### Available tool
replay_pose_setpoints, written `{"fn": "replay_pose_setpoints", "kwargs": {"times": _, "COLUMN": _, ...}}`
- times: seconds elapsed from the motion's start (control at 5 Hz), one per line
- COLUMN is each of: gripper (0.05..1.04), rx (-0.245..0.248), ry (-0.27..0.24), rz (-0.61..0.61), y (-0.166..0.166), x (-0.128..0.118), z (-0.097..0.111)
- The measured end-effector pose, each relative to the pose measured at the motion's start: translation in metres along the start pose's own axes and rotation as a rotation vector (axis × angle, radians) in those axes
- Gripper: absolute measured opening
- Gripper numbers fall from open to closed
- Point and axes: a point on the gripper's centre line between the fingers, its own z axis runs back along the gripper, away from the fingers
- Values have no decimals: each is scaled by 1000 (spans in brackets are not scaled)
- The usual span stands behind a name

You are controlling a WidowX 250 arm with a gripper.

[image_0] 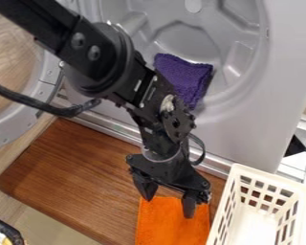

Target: Put the white basket to the left side of the orange cloth

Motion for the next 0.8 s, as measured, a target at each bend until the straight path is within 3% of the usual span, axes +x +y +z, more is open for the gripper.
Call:
{"fn": "replay_pose_setpoints", "kwargs": {"times": 0.4, "gripper": 1001, "rx": 4, "ry": 82, "rz": -35, "y": -5, "x": 3, "z": -20}}
{"fn": "replay_pose_setpoints", "kwargs": {"times": 0.8, "gripper": 1001, "rx": -71, "ry": 38, "rz": -109, "y": -21, "x": 10, "z": -22}}
